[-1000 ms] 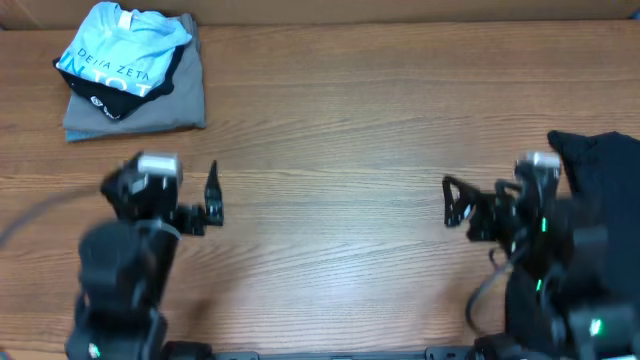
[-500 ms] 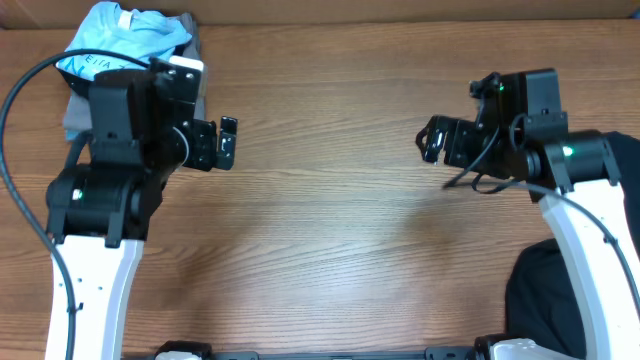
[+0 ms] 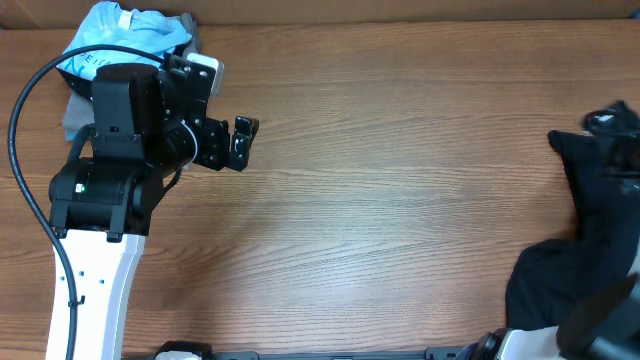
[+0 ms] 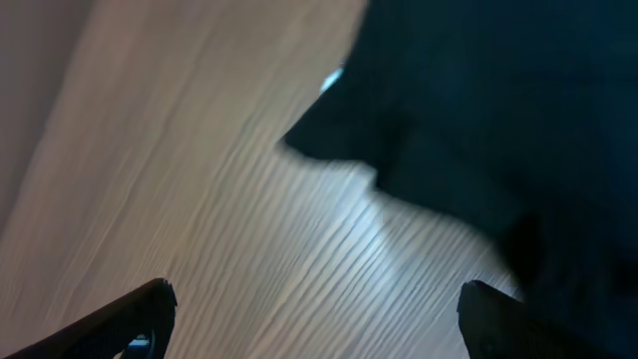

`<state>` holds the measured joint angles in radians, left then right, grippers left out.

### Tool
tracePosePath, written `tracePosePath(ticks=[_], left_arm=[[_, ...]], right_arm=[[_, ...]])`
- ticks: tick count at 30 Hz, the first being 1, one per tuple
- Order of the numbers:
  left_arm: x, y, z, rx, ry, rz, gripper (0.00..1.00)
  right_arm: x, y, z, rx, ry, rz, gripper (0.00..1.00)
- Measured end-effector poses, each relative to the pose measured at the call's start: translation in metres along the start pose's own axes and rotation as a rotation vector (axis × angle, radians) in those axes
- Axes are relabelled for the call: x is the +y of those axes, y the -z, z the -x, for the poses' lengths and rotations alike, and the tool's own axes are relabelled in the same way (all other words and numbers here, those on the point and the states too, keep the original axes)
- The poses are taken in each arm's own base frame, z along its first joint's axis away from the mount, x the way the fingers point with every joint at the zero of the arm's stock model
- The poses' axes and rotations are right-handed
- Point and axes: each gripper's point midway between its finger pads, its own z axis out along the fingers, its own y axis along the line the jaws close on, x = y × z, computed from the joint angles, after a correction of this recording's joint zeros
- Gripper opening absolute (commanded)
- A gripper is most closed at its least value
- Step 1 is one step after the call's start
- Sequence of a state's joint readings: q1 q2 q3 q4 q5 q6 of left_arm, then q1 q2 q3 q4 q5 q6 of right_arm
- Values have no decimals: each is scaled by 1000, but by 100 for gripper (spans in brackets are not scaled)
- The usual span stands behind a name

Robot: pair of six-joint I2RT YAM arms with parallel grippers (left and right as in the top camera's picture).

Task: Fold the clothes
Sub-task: 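Reach the right gripper to the crumpled black t-shirt and grasp it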

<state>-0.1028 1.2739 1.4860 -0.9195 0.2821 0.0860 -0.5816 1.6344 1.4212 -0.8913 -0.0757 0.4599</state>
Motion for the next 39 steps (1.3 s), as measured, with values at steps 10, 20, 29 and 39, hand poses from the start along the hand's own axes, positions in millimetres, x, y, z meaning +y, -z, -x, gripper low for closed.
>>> tracePosePath(ticks=[10,20,29,39], left_arm=[[-2,0,1,-6,-1,-14,100],[-3,0,1,-5,-1,-14,100],[1,0,3,-10,-3,4,100],[4,0,2,-5,-2,22,100]], right_arm=[[-46,-92,-4,106,-66,-133,92],[-59,-121,-28,213,-81,-168,4],[5,-75,-36,249,9,95,4],[153,18,-115,222,408,427,4]])
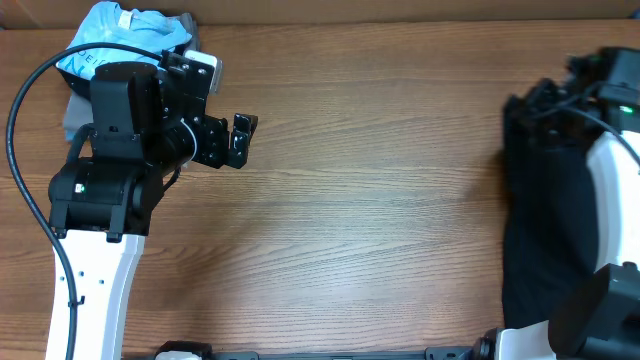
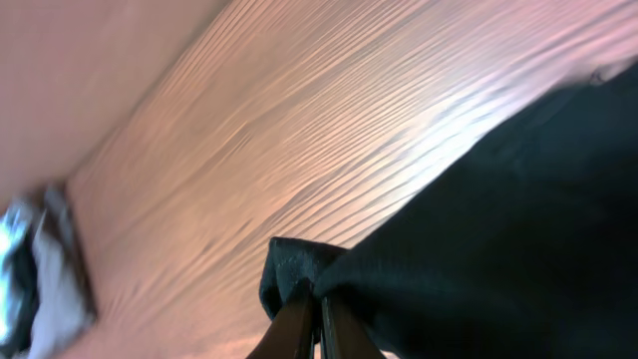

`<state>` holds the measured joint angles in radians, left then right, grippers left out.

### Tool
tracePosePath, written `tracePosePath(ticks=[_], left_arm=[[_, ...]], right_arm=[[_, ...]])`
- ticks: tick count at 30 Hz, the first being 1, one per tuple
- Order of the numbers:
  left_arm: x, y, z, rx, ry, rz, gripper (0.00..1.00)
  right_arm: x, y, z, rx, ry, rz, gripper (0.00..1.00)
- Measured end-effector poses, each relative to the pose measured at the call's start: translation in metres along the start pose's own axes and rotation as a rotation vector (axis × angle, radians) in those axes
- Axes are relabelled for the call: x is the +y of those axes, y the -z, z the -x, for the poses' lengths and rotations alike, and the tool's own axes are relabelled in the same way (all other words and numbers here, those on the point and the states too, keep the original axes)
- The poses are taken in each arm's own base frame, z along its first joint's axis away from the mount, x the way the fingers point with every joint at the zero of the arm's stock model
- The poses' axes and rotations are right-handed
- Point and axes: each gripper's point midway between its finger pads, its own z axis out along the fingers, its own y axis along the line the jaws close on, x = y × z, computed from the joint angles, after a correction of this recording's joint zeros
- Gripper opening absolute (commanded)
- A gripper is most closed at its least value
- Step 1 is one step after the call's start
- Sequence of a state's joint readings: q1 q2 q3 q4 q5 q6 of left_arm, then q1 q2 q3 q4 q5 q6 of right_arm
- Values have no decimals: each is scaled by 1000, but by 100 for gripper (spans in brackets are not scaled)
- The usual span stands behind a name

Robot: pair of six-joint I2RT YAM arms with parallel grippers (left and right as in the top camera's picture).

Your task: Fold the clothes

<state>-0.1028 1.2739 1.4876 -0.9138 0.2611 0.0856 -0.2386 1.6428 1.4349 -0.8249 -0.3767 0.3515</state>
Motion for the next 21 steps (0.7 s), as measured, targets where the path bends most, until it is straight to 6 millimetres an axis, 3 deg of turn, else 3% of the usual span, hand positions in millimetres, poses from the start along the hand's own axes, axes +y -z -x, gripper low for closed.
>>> tracePosePath(ticks=[3,6,9,12,14,16,18,21], left_arm=[[2,0,0,-1,0,15,100],[8,4,5,-11,-4,53,100],[15,14,17,-42,-11,104,100],[19,28,31,-80,-18,142,100],[21,38,42,-113,-23,165,100],[22,46,50,-138,-27,180,100],[22,51,56,-155,-30,186,100],[18,50,57,-158,-32,165,100]], right_arm=[[36,-13,-26,64,77,48,4],[85,-26,-59,118,195,116,6],[147,-34,-118,199,345,204,25],[191,-33,-177,269,481,267,43],[208,-30,-211,309,548,287,50],[212,-28,-230,327,572,267,52],[203,-30,-231,324,556,206,52],[172,-29,-200,275,462,80,53]])
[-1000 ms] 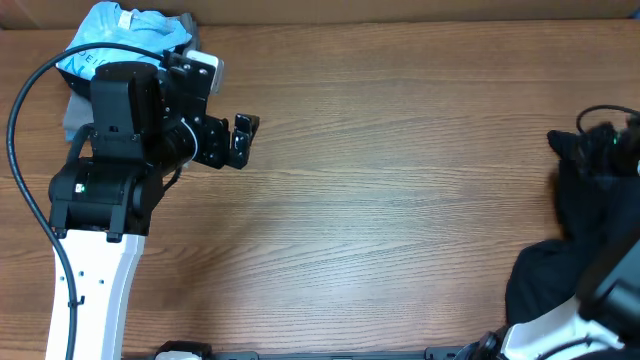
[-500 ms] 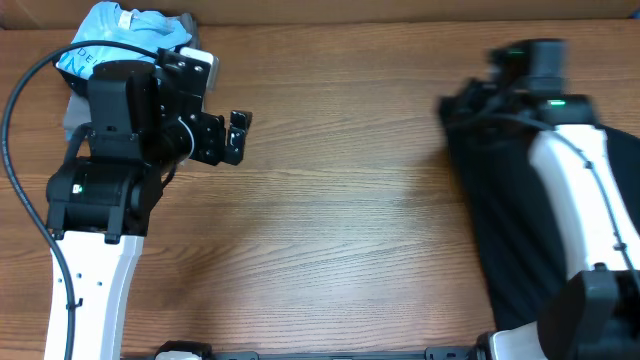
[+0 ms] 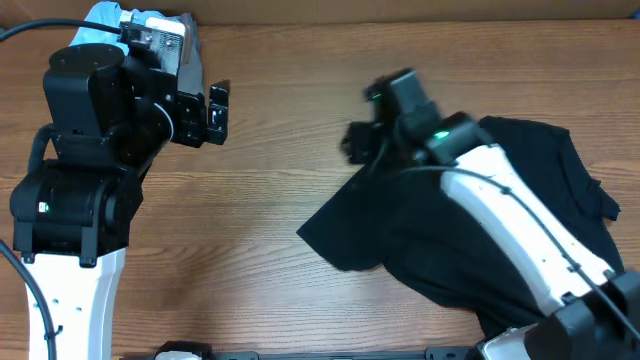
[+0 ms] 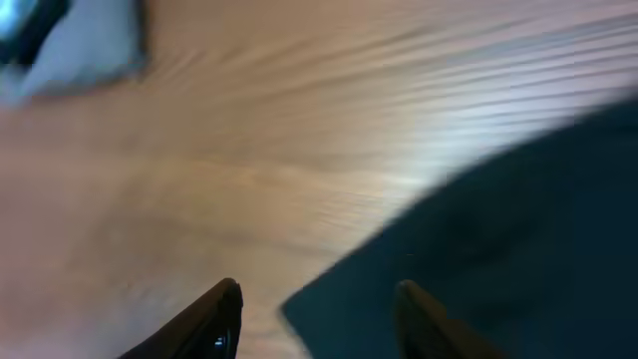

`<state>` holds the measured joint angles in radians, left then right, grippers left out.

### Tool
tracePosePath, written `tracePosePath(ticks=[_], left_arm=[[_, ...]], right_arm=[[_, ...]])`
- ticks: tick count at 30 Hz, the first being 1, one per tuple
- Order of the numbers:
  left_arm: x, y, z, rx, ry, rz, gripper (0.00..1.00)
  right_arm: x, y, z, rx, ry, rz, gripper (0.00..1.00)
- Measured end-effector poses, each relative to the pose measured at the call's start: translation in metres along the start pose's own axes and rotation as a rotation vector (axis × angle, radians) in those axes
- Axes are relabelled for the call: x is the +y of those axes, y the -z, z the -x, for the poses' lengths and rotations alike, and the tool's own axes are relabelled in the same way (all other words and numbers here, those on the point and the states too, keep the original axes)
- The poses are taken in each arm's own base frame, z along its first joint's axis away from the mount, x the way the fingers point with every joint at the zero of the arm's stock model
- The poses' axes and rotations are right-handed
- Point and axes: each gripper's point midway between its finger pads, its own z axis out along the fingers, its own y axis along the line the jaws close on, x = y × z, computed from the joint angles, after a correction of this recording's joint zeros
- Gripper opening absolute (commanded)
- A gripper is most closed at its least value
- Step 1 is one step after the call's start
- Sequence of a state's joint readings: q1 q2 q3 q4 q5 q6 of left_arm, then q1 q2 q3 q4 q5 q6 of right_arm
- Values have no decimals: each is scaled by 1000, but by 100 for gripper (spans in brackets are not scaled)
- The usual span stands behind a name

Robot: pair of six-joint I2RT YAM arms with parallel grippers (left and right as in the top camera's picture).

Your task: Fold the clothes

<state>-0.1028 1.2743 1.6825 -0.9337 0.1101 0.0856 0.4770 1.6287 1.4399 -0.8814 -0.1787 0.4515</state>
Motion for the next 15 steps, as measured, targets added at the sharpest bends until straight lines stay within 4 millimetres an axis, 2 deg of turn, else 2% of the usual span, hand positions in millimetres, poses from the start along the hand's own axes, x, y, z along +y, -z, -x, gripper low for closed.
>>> tracePosePath(ticks=[2,5,8,9,11,13,15], left_arm=[[-10,-5,-5,23,0,-50,100],[-32,-23,-14,83,-17,-129,100],[-73,-60,-36,199,-57,-239,100],[-89,-76,-47,246,-73,-276,100],[-115,-102,-68,324,-101,-330,100],[-140,-127,-87,383,-126,-379,100],[-160,-148,-103,425,-147,-417,100]], right_arm=[[-31,21,21,-63,-84,-56,55],[-62,67,53,-196,-177,-87,63],[-78,133,79,-375,-233,-83,68],[-80,159,83,-440,-244,-75,70],[-80,196,84,-528,-250,-62,73],[-80,230,77,-600,-257,-54,75],[-80,250,68,-637,-262,-53,76]])
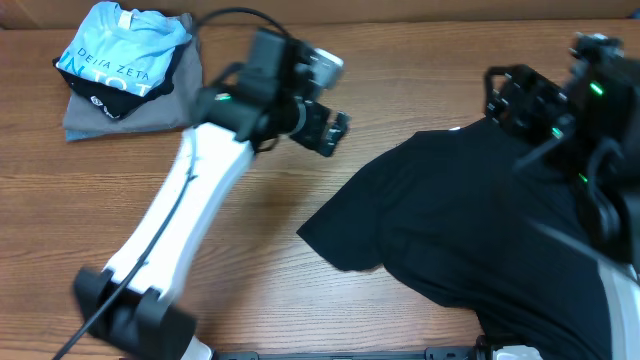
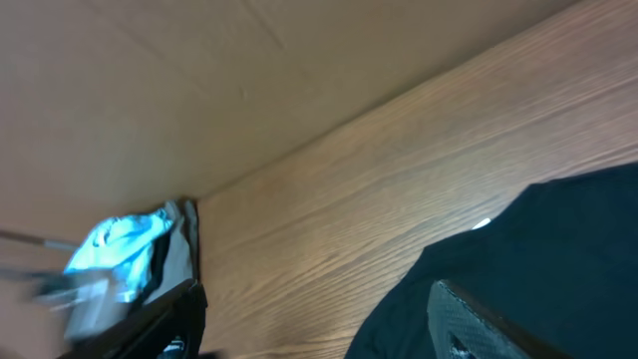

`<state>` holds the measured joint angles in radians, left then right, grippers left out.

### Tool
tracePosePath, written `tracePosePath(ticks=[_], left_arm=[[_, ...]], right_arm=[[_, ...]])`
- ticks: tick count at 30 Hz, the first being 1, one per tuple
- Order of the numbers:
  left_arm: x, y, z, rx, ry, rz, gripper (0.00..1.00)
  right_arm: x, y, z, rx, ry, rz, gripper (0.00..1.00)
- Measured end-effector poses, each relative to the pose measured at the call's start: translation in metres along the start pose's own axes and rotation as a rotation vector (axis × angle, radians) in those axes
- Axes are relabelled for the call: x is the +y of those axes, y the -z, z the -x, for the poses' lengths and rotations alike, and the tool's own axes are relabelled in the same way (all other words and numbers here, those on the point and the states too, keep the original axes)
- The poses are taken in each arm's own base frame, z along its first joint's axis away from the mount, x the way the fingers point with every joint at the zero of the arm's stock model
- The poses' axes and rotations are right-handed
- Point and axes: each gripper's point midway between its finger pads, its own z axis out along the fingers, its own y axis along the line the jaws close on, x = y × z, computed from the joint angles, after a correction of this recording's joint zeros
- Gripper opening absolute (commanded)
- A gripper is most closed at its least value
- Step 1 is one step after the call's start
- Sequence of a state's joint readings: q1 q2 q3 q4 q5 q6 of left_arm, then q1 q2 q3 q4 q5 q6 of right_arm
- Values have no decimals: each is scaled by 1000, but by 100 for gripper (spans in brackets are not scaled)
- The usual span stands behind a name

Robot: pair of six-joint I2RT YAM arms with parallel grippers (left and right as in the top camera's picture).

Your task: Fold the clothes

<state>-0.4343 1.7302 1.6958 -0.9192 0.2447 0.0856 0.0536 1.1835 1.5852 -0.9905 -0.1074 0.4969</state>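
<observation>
A black T-shirt (image 1: 470, 230) lies spread over the right half of the wooden table; its left corner points toward the middle. My right gripper (image 1: 497, 95) hovers over the shirt's far edge at the upper right. In the right wrist view the right gripper (image 2: 319, 314) is open, its fingers (image 2: 478, 319) wide apart with nothing between them, and the black shirt (image 2: 538, 239) lies below. My left arm reaches diagonally across the table. Its gripper (image 1: 328, 128) looks open just beyond the shirt's upper left edge and holds nothing.
A stack of folded clothes (image 1: 120, 55), light blue on grey, sits at the table's far left corner, and the stack (image 2: 115, 249) also shows in the right wrist view. A brown wall runs along the table's far edge. The left arm (image 1: 190, 210) crosses the table's left-centre.
My right gripper has gone from the table's middle to the upper right over the shirt's far edge. My left gripper has gone from the far left to the middle, near the shirt. The shirt lies unchanged.
The black shirt was first bunched at the table's right edge, with my right gripper open beside it. Then that gripper was shut on a fold of it. Then the shirt lay spread across the right half with the gripper open at its left edge; now both grippers are empty.
</observation>
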Motion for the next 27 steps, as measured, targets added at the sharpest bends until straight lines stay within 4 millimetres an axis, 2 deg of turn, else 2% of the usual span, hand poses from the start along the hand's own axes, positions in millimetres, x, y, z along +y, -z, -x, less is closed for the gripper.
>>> tracePosePath(ticks=[4,6,8,10,11,13,16,19,27], left_arm=[[-14,-41,4,9,-25,-56,100],[-17,-56,5,10,-31,-70,91],[-18,-80,-1,42,-28,-85,83],[-17,-106,-15,96,-10,-96,71],[-17,-120,-24,130,0,-102,68],[-15,-153,-51,218,26,-111,68],[-16,-181,-78,302,48,-123,65],[-19,-196,-94,350,62,-130,58],[-33,-201,-101,376,52,-147,34]], right_arm=[[-7,22,-4,-10,-10,-14,77],[-11,25,-11,14,-16,-30,78],[-14,24,-16,37,-18,-44,78],[-17,22,-20,55,-22,-56,78],[-17,22,-21,62,-23,-59,78],[-20,19,-24,79,-26,-71,78],[-22,14,-26,94,-28,-80,79],[-25,10,-29,112,-31,-92,79],[-28,1,-32,140,-36,-108,79]])
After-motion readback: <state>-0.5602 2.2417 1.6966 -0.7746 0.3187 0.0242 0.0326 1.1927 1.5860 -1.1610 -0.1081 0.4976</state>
